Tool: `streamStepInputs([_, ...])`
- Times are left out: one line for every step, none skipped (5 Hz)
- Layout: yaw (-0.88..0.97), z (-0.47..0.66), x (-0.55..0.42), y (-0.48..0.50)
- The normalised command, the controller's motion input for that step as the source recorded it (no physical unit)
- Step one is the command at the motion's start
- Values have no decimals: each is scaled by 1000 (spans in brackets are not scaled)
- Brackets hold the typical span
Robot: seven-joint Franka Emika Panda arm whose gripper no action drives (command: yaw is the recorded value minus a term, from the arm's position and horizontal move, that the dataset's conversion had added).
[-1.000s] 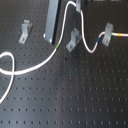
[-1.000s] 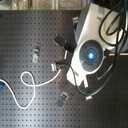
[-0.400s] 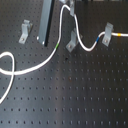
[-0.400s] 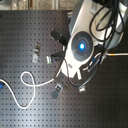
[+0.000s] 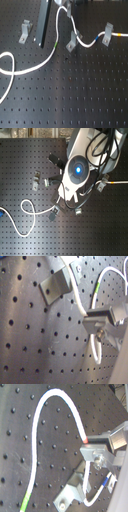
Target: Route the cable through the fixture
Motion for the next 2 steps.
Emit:
streamStepInputs([43,373,-280,2])
streamStepInputs([80,0,-30,21])
